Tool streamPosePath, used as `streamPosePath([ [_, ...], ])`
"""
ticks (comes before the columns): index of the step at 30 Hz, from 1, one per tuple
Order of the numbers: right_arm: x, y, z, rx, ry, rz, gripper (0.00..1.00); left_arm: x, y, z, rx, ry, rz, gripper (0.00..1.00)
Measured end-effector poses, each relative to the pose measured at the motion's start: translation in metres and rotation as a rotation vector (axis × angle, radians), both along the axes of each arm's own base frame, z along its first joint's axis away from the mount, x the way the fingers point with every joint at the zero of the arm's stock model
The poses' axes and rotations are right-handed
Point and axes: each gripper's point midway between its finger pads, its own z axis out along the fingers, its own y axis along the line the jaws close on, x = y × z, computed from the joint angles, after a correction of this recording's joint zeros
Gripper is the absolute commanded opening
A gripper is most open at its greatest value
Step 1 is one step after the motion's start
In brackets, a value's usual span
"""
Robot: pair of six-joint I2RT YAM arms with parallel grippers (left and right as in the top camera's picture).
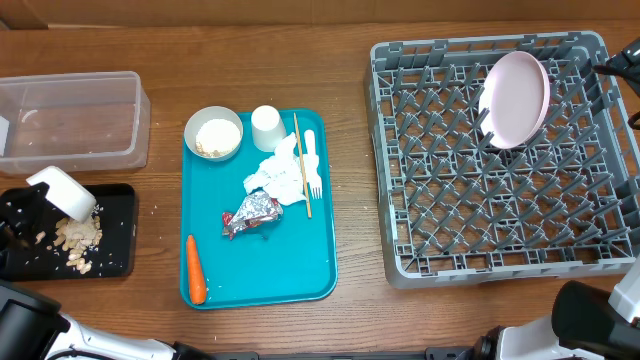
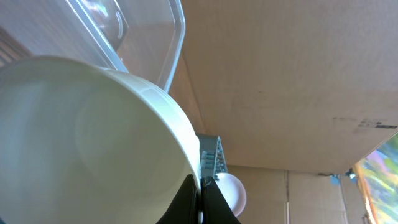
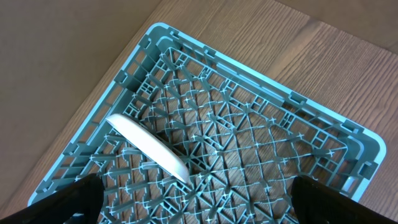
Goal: Sort waste into correct bins and load items into the dishwasher rack
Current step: 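Hold the bowl inverted over the black tray with the left gripper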
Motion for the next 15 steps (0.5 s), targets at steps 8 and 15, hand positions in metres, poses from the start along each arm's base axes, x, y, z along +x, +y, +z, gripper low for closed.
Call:
streamPosePath([
  [8,0.0,0.0,0.0,0.0,-0.001,0.0,1.0,0.001,-0.013,0.005,-0.047,0.026,-0.022,0.04],
  [15,0.0,0.0,0.0,0.0,-0.001,0.0,1.0,0.015,-0.061,0.046,0.09,0.006,-0.141,0.04],
])
